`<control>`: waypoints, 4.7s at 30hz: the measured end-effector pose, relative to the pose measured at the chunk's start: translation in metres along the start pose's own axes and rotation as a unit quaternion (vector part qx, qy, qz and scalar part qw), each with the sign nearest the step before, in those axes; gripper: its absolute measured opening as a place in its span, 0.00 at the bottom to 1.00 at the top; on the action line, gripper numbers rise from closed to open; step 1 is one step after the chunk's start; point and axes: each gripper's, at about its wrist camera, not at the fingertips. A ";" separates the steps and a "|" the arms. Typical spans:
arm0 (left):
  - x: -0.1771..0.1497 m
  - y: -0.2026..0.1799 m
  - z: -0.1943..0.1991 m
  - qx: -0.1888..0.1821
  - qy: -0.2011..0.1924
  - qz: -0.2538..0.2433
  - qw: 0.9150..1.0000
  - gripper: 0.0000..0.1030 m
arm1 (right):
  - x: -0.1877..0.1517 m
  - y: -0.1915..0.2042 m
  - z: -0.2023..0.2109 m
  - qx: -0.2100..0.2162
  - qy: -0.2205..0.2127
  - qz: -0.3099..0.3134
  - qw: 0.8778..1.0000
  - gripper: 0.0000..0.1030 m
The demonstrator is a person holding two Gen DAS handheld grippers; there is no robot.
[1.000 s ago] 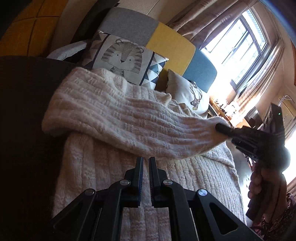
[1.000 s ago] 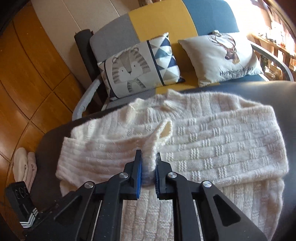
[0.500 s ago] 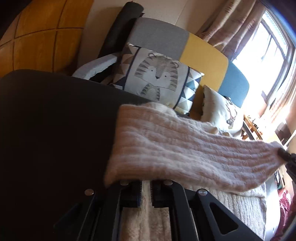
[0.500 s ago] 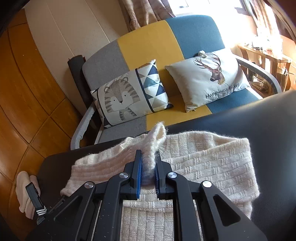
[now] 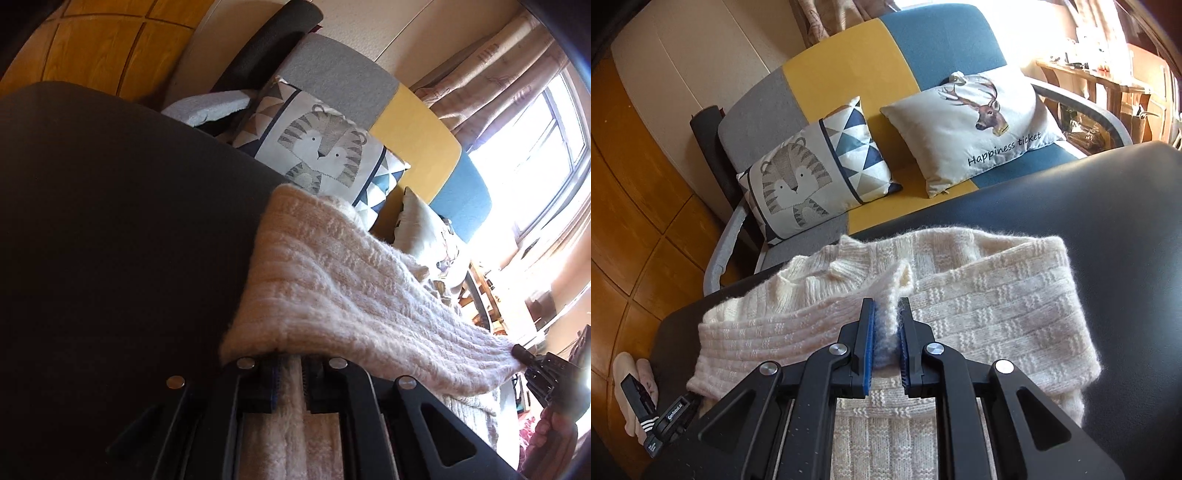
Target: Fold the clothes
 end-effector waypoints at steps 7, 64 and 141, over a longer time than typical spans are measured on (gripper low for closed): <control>0.001 -0.001 -0.002 -0.005 -0.001 0.007 1.000 0.07 | 0.002 -0.031 -0.004 0.026 0.028 -0.050 0.998 0.05; 0.015 -0.044 -0.029 0.155 -0.019 -0.178 0.972 0.18 | -0.042 -0.032 -0.039 -0.035 0.007 -0.015 0.999 0.30; 0.011 -0.045 -0.046 0.057 -0.023 -0.157 0.986 0.20 | -0.043 0.074 -0.094 0.019 0.041 0.139 0.989 0.34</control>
Point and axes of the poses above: each gripper's, at about its wrist camera, not at the fingertips, and z roughly against the way its jaws point, y to its left, x to its top, and after that the axes turned 4 degrees about z, right-handed
